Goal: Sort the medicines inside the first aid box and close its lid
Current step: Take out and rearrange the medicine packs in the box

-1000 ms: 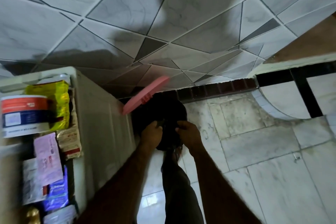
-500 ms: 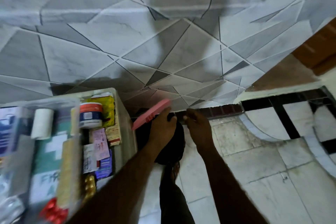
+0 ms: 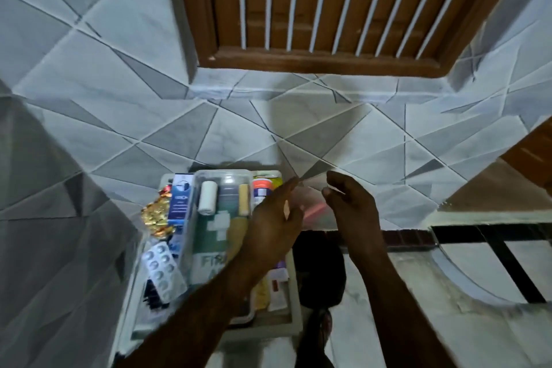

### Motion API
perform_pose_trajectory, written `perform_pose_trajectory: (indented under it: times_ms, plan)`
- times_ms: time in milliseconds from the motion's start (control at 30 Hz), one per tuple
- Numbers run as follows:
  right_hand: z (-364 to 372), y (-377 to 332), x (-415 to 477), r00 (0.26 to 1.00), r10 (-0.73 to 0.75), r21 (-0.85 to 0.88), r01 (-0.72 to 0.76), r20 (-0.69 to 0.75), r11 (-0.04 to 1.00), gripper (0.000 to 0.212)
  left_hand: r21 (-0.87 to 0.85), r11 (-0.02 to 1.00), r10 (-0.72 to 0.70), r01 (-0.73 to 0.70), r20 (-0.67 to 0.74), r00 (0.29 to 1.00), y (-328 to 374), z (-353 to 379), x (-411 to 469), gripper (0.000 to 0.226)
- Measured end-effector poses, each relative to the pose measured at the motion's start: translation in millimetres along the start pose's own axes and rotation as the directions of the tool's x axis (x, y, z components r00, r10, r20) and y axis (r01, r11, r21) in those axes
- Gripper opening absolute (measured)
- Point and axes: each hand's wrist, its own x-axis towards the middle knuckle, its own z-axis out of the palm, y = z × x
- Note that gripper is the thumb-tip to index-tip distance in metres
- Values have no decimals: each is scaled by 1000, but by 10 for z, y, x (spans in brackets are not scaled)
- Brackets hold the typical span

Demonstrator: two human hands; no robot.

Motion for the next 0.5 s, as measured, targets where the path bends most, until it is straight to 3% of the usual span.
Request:
perform_pose_trajectory:
  times_ms: [133,267,500]
  plan:
    - [341,-155,-296,998,-40,7,40,56,999,34,20,1000,24,-23,-37,999,-231,-583,-242,54]
    - [601,-260,-493,992,-41,-44,47,120,998,27,44,998,-41,43,-45,998,-428,-1050,-384,58]
    - [873,-267,-636,978,-20,-137,50,209,989,35,84,991,-103,103,-7,995,-690,-1321,-497,53]
